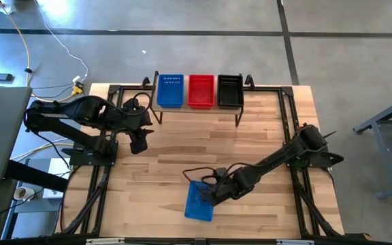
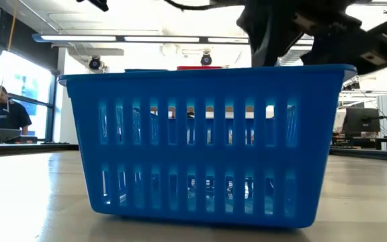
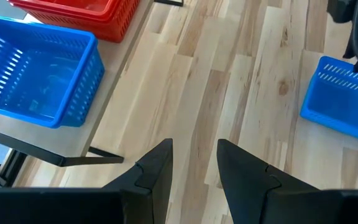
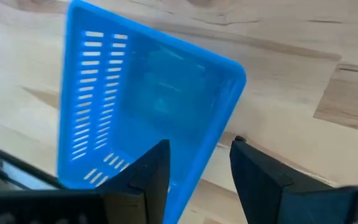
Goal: Stack baskets on shelf by color
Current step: Stack the blue basket into the blue baskets on the shelf
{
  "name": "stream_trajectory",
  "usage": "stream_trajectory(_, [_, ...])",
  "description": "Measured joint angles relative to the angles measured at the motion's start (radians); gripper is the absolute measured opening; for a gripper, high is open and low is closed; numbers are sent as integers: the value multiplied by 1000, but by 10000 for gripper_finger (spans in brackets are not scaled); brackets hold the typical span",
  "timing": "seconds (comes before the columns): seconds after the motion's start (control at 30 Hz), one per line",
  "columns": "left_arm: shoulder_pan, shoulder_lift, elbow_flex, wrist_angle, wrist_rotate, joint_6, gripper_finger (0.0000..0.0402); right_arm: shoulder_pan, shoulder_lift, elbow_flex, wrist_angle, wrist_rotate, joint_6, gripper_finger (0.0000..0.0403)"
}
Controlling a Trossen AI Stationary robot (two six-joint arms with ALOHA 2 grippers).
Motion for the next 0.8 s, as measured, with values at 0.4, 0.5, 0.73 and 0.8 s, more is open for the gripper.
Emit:
stream_trajectory(0.4, [0,0,0,0,0,0,117,2,71,0,23,-4,18,129])
stream_trajectory(0.5, [0,0,0,0,0,0,117,2,81,0,40,-4,17,99])
stream_trajectory(0.73, [0,0,0,0,0,-8,117,-5,81,0,43,11,-47,6])
stream_trajectory(0.8, [0,1,0,0,0,-27,117,-15,81,0,53,4,-65,11])
